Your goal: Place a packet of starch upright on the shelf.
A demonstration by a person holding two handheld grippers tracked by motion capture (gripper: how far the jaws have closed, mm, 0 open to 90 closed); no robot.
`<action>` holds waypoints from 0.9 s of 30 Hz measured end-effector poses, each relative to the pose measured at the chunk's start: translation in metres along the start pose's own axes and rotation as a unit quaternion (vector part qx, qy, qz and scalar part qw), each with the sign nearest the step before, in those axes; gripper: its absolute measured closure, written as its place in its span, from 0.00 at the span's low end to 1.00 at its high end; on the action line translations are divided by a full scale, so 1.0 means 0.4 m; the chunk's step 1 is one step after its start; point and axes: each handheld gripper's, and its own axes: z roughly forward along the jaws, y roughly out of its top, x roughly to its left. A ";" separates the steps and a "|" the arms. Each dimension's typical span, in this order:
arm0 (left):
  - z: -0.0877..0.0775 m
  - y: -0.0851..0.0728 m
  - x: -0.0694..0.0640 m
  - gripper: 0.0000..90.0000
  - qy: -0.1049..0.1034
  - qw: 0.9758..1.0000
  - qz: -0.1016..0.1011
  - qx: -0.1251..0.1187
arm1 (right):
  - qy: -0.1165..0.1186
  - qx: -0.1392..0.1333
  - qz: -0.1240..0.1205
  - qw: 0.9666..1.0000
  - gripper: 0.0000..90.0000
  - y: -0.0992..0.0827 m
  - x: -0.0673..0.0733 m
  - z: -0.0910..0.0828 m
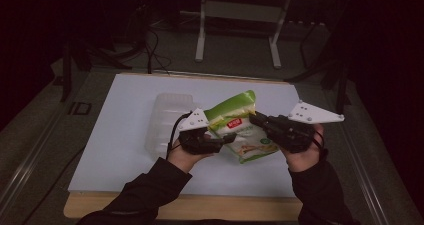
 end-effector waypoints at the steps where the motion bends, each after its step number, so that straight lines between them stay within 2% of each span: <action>1: 0.001 0.001 0.001 0.62 -0.001 1.000 -0.005 0.001 | 0.000 0.001 0.001 1.000 0.97 -0.001 0.001 0.000; 5: 0.003 0.005 -0.001 0.76 0.001 1.000 -0.007 0.003 | -0.001 0.003 0.000 1.000 0.97 -0.005 0.002 0.001; 6: 0.002 0.008 -0.003 0.76 0.003 1.000 0.000 0.004 | -0.001 0.003 0.002 1.000 0.97 -0.006 0.003 0.002; 7: 0.001 0.010 -0.005 0.83 0.006 1.000 0.005 0.005 | -0.003 0.002 0.002 1.000 0.97 -0.010 0.004 0.002; 11: -0.008 0.021 -0.007 0.90 0.011 1.000 0.022 0.014 | -0.005 0.001 0.001 1.000 0.97 -0.014 0.006 -0.002; 14: -0.016 0.036 -0.008 0.91 0.015 0.999 0.037 0.017 | -0.002 -0.004 0.007 1.000 0.97 -0.016 -0.001 -0.006; 20: -0.033 0.065 0.000 0.91 0.006 0.998 0.052 0.024 | 0.001 -0.019 0.012 1.000 0.95 -0.012 -0.010 -0.011; 22: -0.041 0.075 0.003 0.91 0.005 0.998 0.062 0.024 | 0.002 -0.023 0.009 1.000 0.92 -0.011 -0.011 -0.013; 23: -0.047 0.082 0.009 0.91 0.006 0.997 0.067 0.023 | 0.000 -0.030 0.003 1.000 0.85 -0.010 -0.011 -0.015; 25: -0.054 0.087 0.016 0.91 0.010 0.998 0.065 0.023 | 0.002 -0.045 0.012 0.999 0.78 -0.005 -0.015 -0.027; 26: -0.060 0.090 0.022 0.91 0.010 0.998 0.065 0.023 | -0.005 -0.053 0.010 0.999 0.62 -0.003 -0.014 -0.037; 27: -0.066 0.093 0.028 0.91 0.014 0.997 0.068 0.023 | -0.005 -0.053 0.010 0.999 0.62 -0.003 -0.014 -0.037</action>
